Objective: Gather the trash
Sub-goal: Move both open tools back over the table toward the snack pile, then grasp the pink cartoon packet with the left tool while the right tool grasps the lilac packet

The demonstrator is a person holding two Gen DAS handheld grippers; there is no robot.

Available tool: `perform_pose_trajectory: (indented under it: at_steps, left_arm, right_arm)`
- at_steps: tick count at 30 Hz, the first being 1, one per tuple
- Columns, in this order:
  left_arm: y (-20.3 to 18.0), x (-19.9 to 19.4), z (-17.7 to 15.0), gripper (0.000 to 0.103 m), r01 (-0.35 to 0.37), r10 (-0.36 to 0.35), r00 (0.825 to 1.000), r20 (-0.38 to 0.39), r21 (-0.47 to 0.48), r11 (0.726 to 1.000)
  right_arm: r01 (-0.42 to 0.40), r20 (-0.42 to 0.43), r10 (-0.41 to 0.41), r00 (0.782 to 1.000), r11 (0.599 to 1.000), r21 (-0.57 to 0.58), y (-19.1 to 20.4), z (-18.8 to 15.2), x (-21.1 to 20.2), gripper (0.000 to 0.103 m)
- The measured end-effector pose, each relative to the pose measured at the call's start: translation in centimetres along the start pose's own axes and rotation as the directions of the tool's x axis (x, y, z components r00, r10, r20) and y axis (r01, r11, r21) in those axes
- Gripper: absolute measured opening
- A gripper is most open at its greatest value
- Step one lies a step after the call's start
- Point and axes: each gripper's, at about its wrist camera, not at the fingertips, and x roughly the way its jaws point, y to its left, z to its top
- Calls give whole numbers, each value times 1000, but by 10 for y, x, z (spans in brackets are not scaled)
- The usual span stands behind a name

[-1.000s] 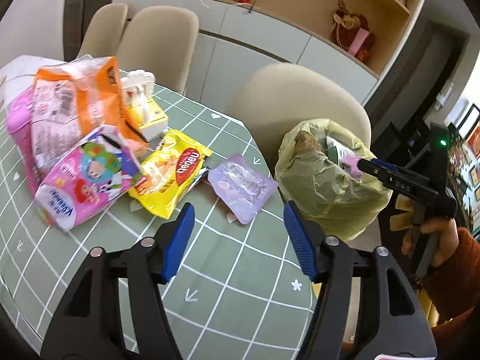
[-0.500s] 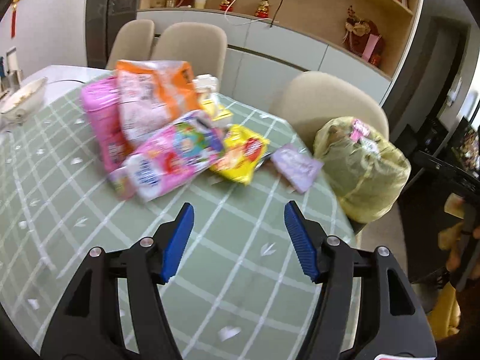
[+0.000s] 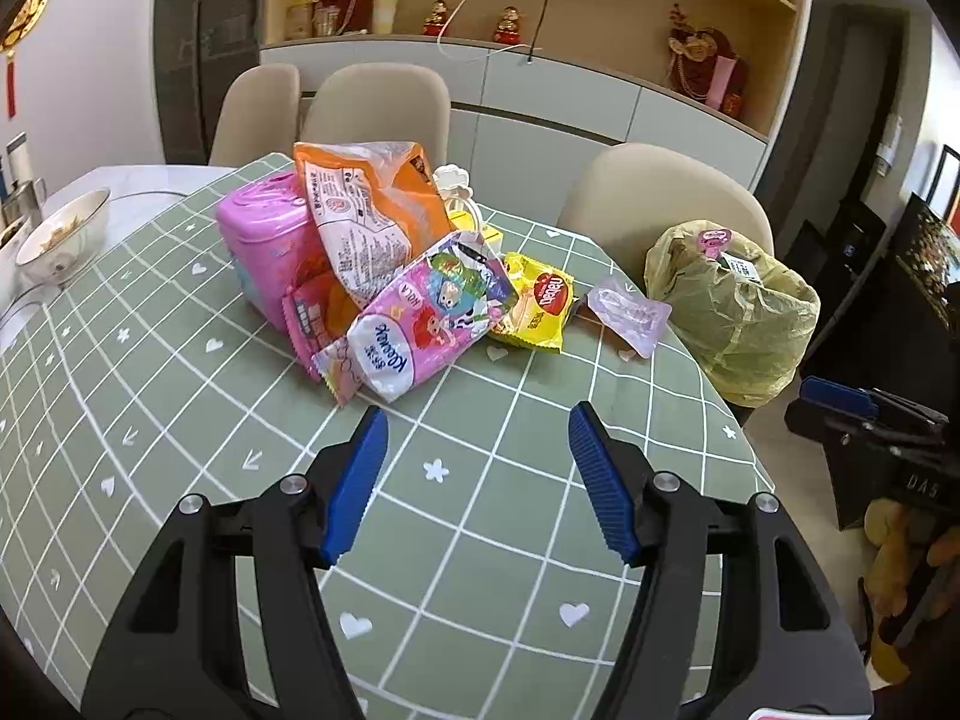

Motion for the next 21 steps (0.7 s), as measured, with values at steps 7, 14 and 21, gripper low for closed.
perform_pose_trajectory:
  at_steps: [7, 14, 21]
  left_arm:
    - [19, 12, 5, 60, 90, -89, 995, 38, -35, 995]
    - [45, 34, 33, 60, 76, -71, 992, 101, -48, 996]
    - [60, 87, 47, 60, 34, -34, 999, -12, -36, 999]
  right_arm:
    - [87, 3, -87, 996, 996, -30, 3, 4, 15, 53]
    - [98, -15, -98, 995, 995, 11, -12, 6, 31, 53]
    - [102, -20, -103, 995, 995, -22, -14, 7, 42, 53]
